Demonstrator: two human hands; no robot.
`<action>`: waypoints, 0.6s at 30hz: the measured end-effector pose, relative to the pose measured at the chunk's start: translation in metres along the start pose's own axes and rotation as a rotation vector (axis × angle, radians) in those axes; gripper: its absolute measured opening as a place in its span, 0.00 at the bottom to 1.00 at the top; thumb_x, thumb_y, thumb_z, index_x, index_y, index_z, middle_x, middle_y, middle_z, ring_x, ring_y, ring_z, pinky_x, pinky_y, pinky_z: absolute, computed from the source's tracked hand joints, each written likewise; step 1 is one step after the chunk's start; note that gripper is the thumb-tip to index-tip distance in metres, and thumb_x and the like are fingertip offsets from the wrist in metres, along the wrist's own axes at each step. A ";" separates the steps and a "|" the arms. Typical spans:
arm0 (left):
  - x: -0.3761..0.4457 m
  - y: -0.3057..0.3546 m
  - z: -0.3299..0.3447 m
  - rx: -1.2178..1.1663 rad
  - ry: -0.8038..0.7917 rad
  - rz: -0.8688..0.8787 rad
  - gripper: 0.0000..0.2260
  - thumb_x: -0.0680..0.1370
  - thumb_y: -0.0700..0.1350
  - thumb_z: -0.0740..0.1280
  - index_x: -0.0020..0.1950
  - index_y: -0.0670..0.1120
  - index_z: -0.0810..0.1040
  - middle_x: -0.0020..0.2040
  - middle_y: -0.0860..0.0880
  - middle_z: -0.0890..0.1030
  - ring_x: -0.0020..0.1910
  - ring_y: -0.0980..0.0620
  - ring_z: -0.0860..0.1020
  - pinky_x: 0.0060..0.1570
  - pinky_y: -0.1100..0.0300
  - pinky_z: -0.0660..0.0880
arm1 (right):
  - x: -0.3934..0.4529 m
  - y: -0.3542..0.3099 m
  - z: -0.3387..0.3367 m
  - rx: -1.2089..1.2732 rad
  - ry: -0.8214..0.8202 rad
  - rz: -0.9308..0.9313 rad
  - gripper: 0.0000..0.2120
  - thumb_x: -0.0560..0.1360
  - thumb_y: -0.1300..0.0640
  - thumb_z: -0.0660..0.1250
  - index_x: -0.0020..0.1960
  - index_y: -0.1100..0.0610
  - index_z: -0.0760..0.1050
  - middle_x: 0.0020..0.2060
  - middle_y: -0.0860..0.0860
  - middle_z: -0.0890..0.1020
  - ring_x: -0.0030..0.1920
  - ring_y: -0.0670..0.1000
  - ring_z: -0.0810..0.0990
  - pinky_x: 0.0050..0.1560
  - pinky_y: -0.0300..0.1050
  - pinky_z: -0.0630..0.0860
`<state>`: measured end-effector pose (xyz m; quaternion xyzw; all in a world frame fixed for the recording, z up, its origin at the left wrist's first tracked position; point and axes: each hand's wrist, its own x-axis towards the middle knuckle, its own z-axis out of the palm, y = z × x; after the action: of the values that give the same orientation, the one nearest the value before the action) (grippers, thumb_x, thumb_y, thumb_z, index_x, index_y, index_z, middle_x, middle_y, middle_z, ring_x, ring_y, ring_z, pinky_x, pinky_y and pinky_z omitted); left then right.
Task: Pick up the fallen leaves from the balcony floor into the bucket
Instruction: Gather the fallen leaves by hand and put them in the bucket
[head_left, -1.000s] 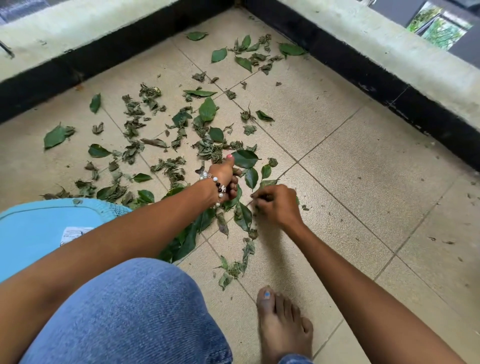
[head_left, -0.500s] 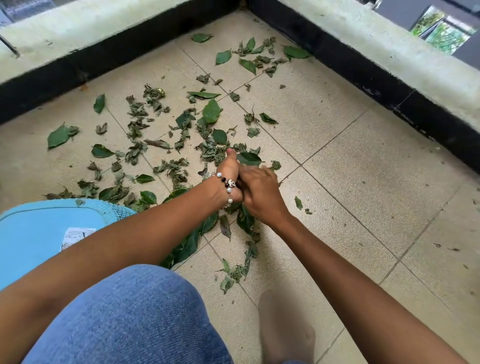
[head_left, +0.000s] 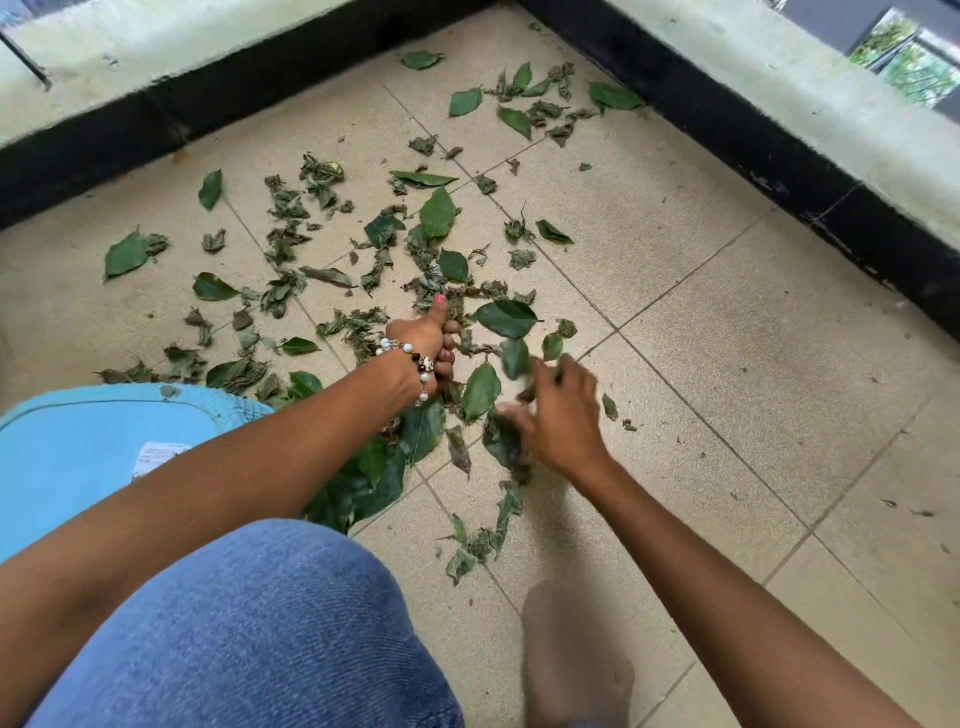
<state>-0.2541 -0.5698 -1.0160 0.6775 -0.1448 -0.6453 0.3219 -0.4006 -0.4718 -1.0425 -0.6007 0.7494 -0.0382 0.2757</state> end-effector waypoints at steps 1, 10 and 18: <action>0.002 -0.001 -0.001 0.000 0.010 0.008 0.19 0.79 0.54 0.66 0.36 0.42 0.75 0.21 0.52 0.69 0.16 0.57 0.61 0.17 0.70 0.56 | -0.008 -0.006 0.006 -0.052 -0.027 -0.055 0.38 0.75 0.40 0.65 0.78 0.53 0.54 0.77 0.61 0.51 0.76 0.64 0.48 0.73 0.57 0.44; 0.005 -0.005 -0.002 0.000 -0.016 0.041 0.18 0.80 0.54 0.65 0.38 0.41 0.75 0.24 0.51 0.70 0.16 0.57 0.62 0.17 0.69 0.57 | -0.001 -0.025 0.004 -0.177 -0.094 -0.386 0.39 0.75 0.52 0.70 0.78 0.49 0.52 0.78 0.57 0.51 0.76 0.61 0.50 0.74 0.62 0.57; 0.006 -0.004 -0.003 -0.004 0.000 0.021 0.19 0.80 0.55 0.64 0.38 0.41 0.75 0.27 0.49 0.70 0.17 0.56 0.63 0.18 0.69 0.58 | 0.003 -0.001 -0.012 -0.439 -0.268 -0.619 0.29 0.79 0.61 0.61 0.77 0.47 0.59 0.79 0.52 0.53 0.78 0.56 0.49 0.72 0.56 0.64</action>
<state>-0.2515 -0.5700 -1.0232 0.6754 -0.1503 -0.6421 0.3300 -0.4056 -0.4784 -1.0333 -0.8424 0.4807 0.1205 0.2116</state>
